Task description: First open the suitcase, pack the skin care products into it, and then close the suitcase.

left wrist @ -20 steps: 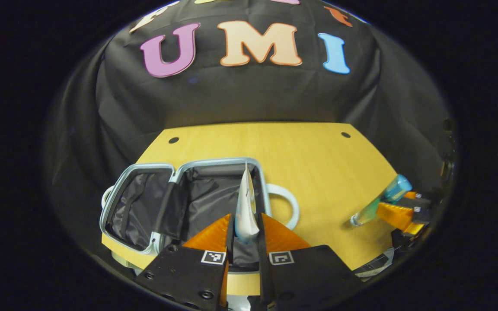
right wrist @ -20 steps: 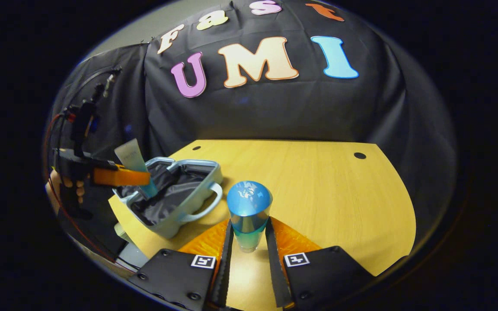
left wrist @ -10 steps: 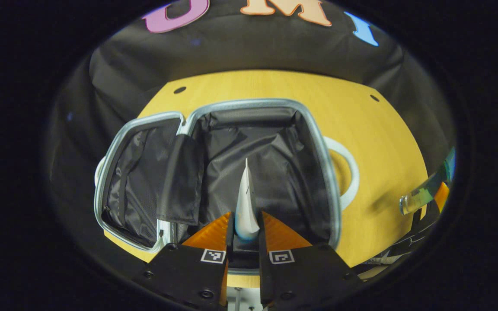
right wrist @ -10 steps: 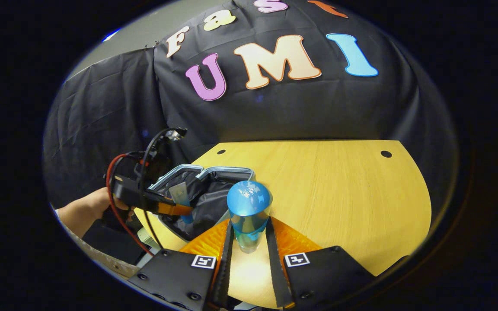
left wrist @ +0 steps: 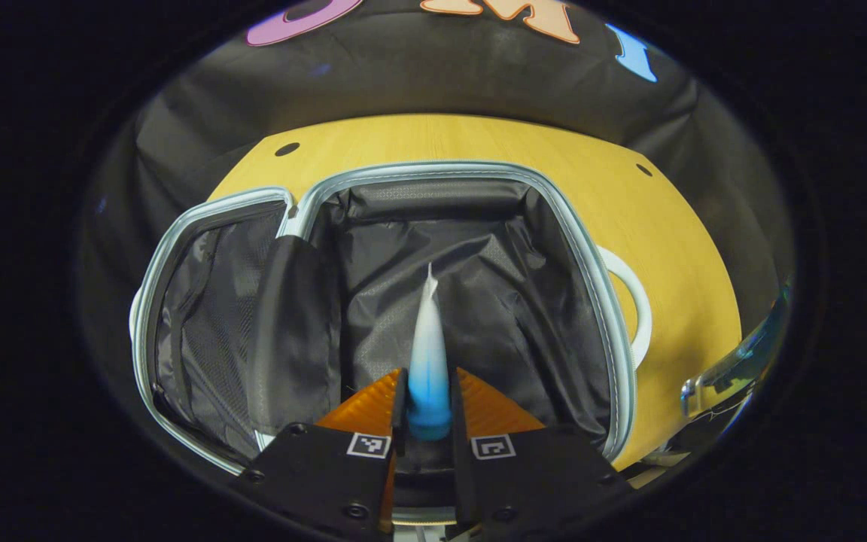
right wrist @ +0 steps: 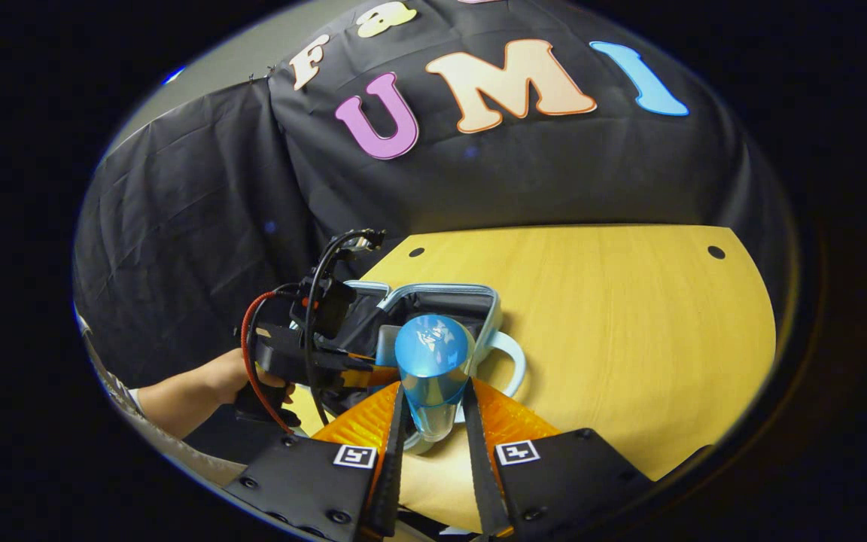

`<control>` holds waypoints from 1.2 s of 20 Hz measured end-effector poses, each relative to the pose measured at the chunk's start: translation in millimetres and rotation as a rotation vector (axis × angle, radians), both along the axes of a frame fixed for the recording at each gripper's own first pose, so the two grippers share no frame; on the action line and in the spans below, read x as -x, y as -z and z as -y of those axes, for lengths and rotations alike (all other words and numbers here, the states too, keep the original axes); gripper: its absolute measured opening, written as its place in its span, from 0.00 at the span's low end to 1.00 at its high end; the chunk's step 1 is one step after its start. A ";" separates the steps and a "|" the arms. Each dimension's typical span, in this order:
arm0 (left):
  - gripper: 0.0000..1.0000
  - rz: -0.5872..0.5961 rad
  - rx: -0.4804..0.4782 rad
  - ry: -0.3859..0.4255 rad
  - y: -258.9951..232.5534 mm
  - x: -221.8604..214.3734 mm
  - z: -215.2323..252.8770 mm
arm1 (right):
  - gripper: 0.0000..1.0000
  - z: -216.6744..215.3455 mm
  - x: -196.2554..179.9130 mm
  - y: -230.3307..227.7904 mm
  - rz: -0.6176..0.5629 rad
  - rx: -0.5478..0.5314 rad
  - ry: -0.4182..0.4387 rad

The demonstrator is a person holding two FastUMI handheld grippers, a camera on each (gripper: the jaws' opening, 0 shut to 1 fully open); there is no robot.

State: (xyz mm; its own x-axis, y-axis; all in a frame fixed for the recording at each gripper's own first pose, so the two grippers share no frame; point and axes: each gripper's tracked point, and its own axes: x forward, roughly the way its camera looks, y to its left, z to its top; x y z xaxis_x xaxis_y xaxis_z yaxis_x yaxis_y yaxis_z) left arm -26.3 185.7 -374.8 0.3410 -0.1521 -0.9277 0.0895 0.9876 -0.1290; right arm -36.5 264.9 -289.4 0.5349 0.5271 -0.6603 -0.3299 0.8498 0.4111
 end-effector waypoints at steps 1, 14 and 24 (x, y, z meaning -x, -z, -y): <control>0.28 -0.003 0.022 0.012 1.4 -0.7 2.3 | 0.40 -10.2 -2.1 3.0 -0.009 -0.003 -0.002; 0.92 0.319 0.111 -0.059 -86.7 -51.3 -77.4 | 0.43 -101.2 2.1 105.8 -0.243 0.096 -0.056; 0.93 0.308 0.027 -0.315 -79.4 -27.6 -212.5 | 0.46 -125.5 -34.7 136.5 -0.276 0.128 0.032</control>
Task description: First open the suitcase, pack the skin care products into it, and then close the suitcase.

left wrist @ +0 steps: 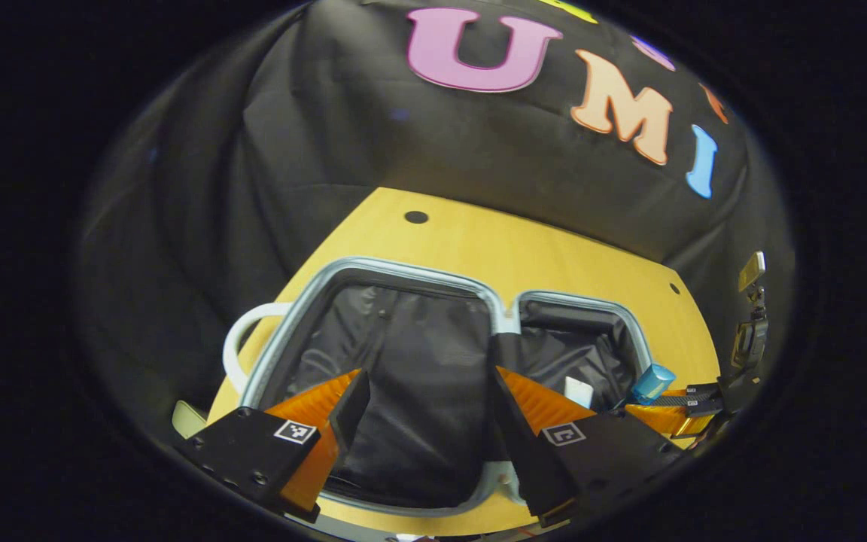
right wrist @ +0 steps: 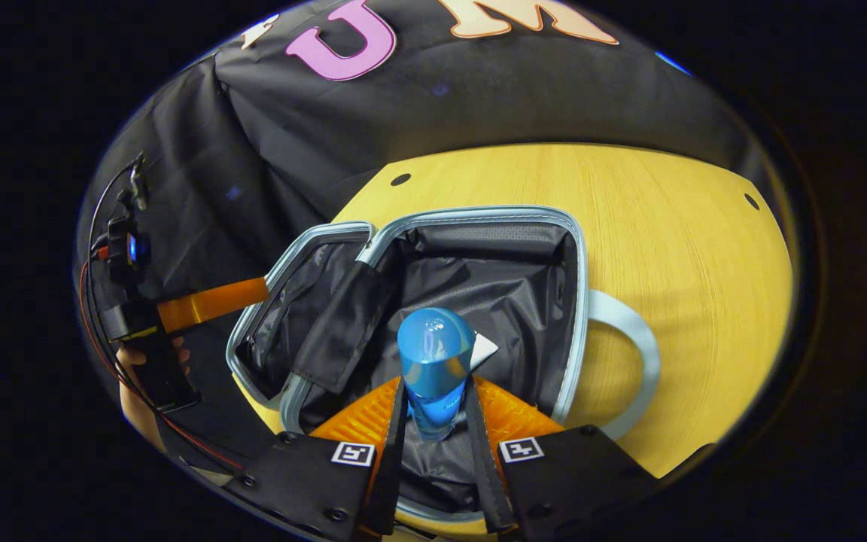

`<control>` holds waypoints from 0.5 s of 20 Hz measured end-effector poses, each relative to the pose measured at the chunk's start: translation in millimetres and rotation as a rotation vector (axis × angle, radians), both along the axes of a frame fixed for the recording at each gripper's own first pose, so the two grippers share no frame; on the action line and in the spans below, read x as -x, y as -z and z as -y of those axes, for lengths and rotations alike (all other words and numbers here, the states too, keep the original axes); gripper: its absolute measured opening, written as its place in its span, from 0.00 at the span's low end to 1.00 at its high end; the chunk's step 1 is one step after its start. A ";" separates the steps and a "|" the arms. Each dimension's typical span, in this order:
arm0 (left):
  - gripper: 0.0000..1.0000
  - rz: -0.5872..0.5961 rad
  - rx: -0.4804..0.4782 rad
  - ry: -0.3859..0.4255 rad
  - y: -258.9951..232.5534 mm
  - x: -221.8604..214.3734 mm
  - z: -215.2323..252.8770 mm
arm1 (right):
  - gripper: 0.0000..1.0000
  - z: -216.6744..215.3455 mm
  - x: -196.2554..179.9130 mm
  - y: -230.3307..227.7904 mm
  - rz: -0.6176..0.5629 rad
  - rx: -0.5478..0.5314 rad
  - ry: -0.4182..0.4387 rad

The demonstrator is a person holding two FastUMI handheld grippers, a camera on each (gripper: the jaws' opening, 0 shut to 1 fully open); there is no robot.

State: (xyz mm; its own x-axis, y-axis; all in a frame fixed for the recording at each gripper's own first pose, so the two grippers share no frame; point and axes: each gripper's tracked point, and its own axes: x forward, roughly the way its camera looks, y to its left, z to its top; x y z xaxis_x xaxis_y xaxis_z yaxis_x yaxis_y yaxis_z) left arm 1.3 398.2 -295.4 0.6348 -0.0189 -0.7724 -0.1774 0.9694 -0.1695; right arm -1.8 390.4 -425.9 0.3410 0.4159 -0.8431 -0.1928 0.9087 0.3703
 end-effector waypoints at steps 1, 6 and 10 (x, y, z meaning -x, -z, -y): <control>0.93 0.000 -0.009 -0.019 0.6 0.4 -10.5 | 0.42 -0.8 -3.5 2.1 0.000 0.008 0.006; 0.93 -0.013 -0.072 -0.132 1.7 13.5 -76.7 | 0.67 -7.7 -24.1 -8.0 0.059 0.014 0.015; 0.93 -0.019 -0.113 -0.221 10.7 14.4 -128.0 | 0.93 -2.1 -38.5 -29.3 0.157 0.030 0.000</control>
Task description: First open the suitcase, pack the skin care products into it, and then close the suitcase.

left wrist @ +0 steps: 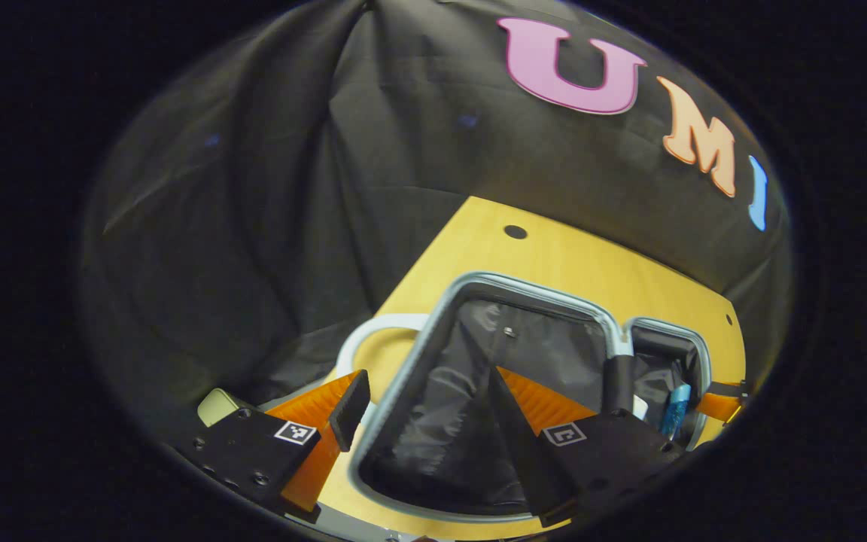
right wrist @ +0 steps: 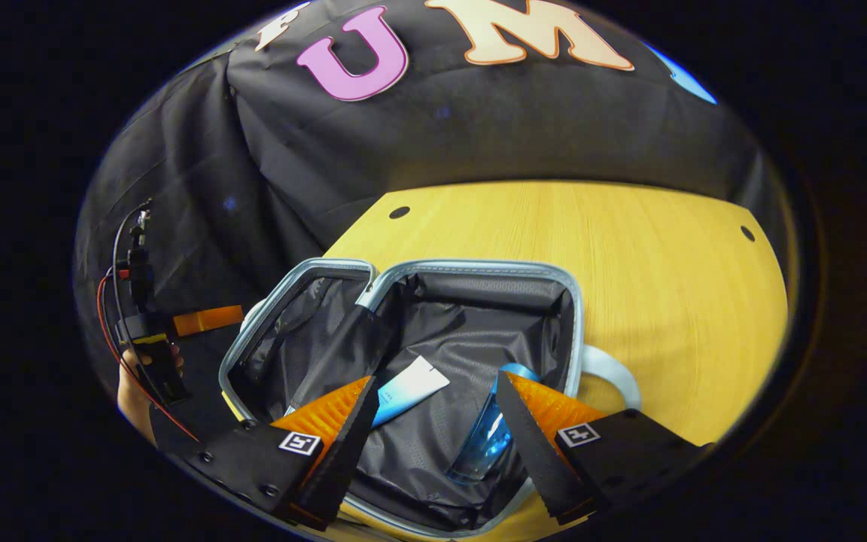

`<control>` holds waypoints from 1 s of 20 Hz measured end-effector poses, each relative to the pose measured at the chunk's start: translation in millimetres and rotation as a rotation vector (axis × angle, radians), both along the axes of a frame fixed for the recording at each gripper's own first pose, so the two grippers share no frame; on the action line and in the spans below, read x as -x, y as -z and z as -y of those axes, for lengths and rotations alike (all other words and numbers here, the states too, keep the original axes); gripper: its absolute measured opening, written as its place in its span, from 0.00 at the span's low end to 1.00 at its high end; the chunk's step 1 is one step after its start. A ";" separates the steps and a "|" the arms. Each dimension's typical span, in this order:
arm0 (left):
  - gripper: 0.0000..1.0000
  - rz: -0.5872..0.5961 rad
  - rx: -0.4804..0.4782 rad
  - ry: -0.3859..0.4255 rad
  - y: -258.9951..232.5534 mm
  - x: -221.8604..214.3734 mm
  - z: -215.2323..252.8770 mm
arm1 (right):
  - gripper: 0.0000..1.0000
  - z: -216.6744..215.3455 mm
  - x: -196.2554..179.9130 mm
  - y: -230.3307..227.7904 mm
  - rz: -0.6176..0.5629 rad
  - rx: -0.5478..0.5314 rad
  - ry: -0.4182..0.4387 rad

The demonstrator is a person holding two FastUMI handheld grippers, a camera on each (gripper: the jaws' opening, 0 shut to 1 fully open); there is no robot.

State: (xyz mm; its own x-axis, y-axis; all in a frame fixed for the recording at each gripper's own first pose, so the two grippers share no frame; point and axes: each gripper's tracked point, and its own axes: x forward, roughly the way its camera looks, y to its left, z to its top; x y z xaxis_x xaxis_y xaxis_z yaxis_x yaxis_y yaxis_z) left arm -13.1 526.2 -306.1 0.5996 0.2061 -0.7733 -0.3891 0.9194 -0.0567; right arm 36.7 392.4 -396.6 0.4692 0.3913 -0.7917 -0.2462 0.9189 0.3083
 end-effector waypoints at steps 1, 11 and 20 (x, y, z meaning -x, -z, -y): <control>0.93 0.002 -0.003 -0.026 0.6 -2.7 -11.8 | 0.93 3.1 -1.9 -4.4 0.019 0.010 -0.008; 0.93 -0.150 0.028 -0.141 69.4 -2.1 -80.8 | 0.98 44.3 -17.1 -27.4 0.062 0.035 0.097; 0.17 -0.222 0.147 -0.091 103.8 -0.8 -63.5 | 0.98 51.3 -17.7 -39.8 0.115 0.059 0.093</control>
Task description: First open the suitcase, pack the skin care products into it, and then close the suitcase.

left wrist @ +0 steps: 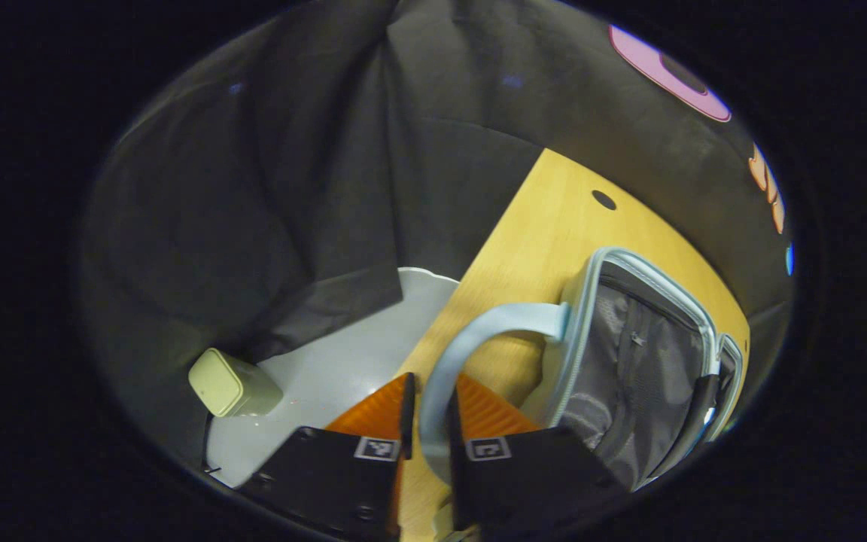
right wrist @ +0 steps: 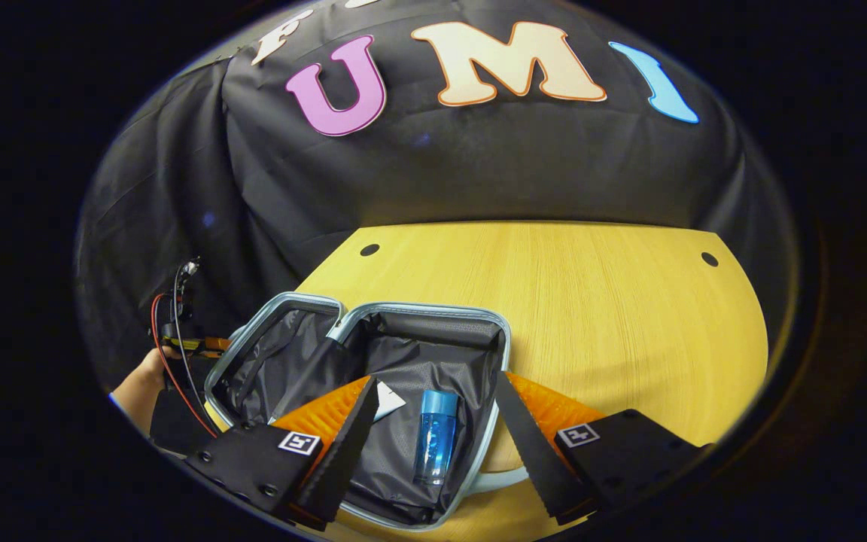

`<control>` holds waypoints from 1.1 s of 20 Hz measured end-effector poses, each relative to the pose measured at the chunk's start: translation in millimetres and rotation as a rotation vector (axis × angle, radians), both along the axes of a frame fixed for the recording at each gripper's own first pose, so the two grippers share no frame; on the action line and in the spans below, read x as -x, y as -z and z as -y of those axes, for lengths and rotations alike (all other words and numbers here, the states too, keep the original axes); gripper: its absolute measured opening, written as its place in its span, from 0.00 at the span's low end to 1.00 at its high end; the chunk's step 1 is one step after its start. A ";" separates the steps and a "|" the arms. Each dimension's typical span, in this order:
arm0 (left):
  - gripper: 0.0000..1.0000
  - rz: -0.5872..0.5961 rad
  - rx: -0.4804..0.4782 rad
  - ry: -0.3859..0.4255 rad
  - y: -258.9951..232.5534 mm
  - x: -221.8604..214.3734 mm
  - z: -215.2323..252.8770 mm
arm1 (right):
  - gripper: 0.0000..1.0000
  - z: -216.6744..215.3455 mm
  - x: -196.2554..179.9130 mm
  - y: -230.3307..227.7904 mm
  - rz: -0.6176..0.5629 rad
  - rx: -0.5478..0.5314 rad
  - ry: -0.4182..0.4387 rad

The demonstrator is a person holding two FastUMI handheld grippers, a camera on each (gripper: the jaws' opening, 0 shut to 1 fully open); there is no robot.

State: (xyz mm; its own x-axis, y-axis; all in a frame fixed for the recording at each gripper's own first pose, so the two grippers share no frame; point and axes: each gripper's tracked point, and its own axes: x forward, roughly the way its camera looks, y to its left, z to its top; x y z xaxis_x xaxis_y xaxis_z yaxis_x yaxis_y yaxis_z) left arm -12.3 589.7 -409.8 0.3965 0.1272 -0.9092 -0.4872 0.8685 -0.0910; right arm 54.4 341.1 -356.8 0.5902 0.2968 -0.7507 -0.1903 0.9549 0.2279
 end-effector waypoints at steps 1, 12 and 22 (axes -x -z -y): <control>0.14 0.013 -0.010 -0.003 -6.2 -2.9 -1.4 | 0.98 1.2 0.5 -3.1 0.008 -0.001 -0.004; 0.00 0.278 -0.210 0.119 -148.6 -20.5 19.0 | 0.98 28.4 4.7 -54.1 0.175 -0.048 -0.026; 0.02 0.412 -0.279 0.236 -252.1 -32.2 102.2 | 0.98 74.5 15.6 -81.9 0.217 -0.093 -0.013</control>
State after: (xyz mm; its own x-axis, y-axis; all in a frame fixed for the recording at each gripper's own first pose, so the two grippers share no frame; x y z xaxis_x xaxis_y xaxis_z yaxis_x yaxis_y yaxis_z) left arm 19.9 487.4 -157.7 0.7597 0.2055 -0.6169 -0.2487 0.9684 0.0163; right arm 38.8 266.6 -274.9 0.7308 0.3672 -0.5755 -0.2564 0.9289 0.2671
